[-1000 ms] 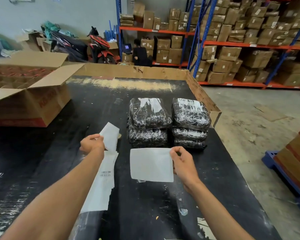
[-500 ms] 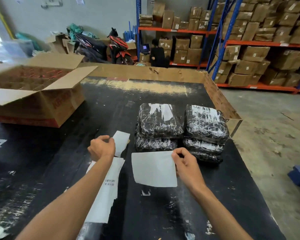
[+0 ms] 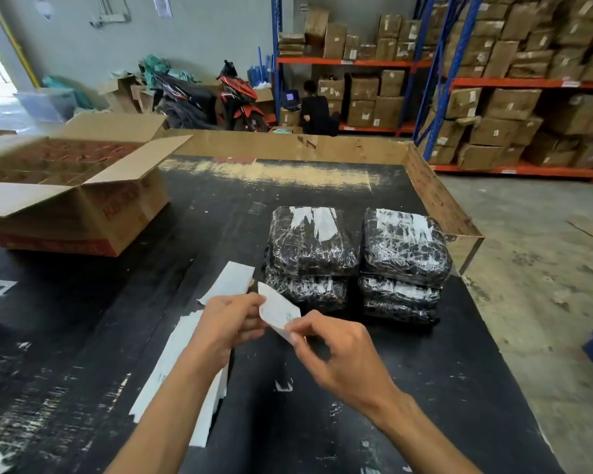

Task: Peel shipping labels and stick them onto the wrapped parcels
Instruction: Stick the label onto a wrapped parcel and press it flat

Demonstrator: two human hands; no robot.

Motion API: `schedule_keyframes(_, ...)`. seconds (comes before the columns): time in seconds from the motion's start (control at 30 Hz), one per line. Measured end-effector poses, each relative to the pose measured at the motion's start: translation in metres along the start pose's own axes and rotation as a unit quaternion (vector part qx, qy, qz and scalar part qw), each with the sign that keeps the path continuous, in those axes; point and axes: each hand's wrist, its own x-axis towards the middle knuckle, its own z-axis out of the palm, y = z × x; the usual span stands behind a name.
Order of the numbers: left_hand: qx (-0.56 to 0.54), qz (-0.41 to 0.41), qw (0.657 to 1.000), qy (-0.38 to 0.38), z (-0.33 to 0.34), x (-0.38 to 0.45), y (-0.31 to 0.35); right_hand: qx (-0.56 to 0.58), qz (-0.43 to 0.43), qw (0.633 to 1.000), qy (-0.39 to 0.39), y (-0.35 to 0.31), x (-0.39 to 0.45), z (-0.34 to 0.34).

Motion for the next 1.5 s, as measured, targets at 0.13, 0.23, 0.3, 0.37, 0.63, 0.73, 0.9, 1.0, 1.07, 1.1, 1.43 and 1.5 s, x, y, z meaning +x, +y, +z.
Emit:
schedule_keyframes(0.13, 0.004, 0.121, 0.992, 0.026, 0.002, -0.006, 0.015, -0.025, -0.063, 0.996, -0.051, 0.002, 0.005, -0.008)
schedule_keyframes(0.23, 0.012, 0.203, 0.978, 0.047, 0.006, -0.007, 0.033, -0.052, -0.073, 0.990, -0.113, 0.006, 0.008, -0.016)
schedule_keyframes(0.3, -0.006, 0.243, 0.969, 0.043, 0.003, -0.005, 0.044, -0.079, -0.085, 0.981, -0.152, 0.007, 0.008, -0.021)
schedule_keyframes(0.37, -0.012, 0.266, 0.964, -0.014, 0.000, -0.004, 0.055, -0.033, -0.050, 0.992, -0.109, 0.005, 0.011, -0.029)
schedule_keyframes(0.63, -0.075, 0.259, 0.945, -0.186, 0.025, 0.007, 0.063, 0.276, 0.309, 0.910, -0.022, 0.044, 0.060, -0.065)
schedule_keyframes(0.73, -0.060, 0.257, 0.950, -0.166, 0.037, 0.021, 0.068, 0.304, 0.322, 0.897, -0.003, 0.054, 0.065, -0.066)
schedule_keyframes(0.9, 0.038, 0.289, 0.948, -0.130, 0.046, 0.053, 0.083, 0.318, 0.384, 0.866, 0.026, 0.072, 0.088, -0.066)
schedule_keyframes(1.0, 0.084, 0.291, 0.944, -0.130, 0.048, 0.077, 0.093, 0.326, 0.404, 0.854, 0.041, 0.081, 0.108, -0.062)
schedule_keyframes(1.07, 0.097, 0.280, 0.945, -0.136, 0.048, 0.094, 0.098, 0.311, 0.410, 0.857, 0.034, 0.086, 0.121, -0.059)
schedule_keyframes(1.1, 0.105, 0.274, 0.946, -0.138, 0.048, 0.104, 0.100, 0.303, 0.411, 0.859, 0.030, 0.089, 0.126, -0.057)
schedule_keyframes(1.43, 0.192, 0.262, 0.936, -0.135, 0.057, 0.137, 0.101, 0.167, 0.406, 0.898, 0.007, 0.118, 0.141, -0.043)
schedule_keyframes(1.5, 0.199, 0.267, 0.934, -0.128, 0.058, 0.139, 0.099, 0.139, 0.393, 0.909, 0.008, 0.119, 0.142, -0.042)
